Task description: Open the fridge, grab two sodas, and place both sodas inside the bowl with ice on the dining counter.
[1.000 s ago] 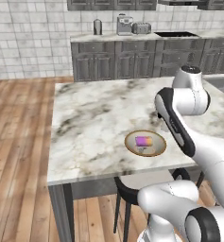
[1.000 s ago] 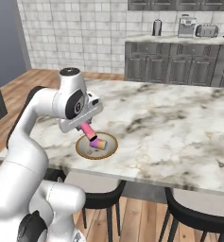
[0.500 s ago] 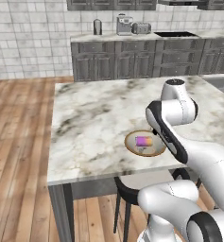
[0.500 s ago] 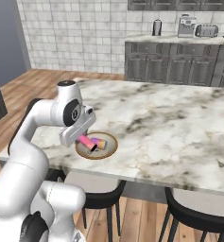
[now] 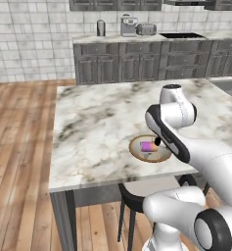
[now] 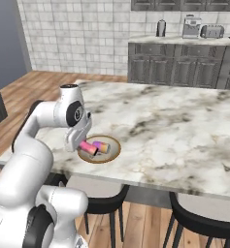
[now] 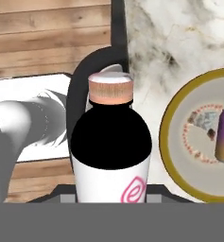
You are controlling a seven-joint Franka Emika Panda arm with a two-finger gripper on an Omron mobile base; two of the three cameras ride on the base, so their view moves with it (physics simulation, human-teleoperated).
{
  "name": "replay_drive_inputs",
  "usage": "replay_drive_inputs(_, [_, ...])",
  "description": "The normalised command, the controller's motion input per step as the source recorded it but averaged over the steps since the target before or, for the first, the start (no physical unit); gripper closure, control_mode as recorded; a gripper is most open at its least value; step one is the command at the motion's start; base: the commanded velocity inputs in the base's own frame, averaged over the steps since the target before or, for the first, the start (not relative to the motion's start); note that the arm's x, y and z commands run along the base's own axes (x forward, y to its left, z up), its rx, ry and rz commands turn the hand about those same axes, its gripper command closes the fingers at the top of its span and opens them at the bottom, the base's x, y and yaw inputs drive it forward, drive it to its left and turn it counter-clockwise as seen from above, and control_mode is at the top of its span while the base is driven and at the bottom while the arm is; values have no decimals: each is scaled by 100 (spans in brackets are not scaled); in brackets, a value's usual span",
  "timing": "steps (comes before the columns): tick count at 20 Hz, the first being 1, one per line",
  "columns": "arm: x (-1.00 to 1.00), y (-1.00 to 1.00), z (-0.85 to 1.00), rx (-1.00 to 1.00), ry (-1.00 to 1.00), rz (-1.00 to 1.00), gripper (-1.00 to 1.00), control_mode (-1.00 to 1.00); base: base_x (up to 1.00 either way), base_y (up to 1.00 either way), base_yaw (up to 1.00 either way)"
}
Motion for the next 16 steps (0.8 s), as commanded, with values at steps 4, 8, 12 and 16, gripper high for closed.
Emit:
replay_drive_inputs(4, [7, 0, -11, 0, 2, 14, 100, -100, 0, 0, 0])
replay_drive_inputs(8, [10, 0, -10, 0, 5, 5, 100, -100, 0, 0, 0])
replay_drive_inputs(12, [9, 0, -10, 0, 5, 2, 100, -100, 0, 0, 0])
replay_drive_inputs(16, [11, 0, -9, 0, 6, 1, 100, -100, 0, 0, 0])
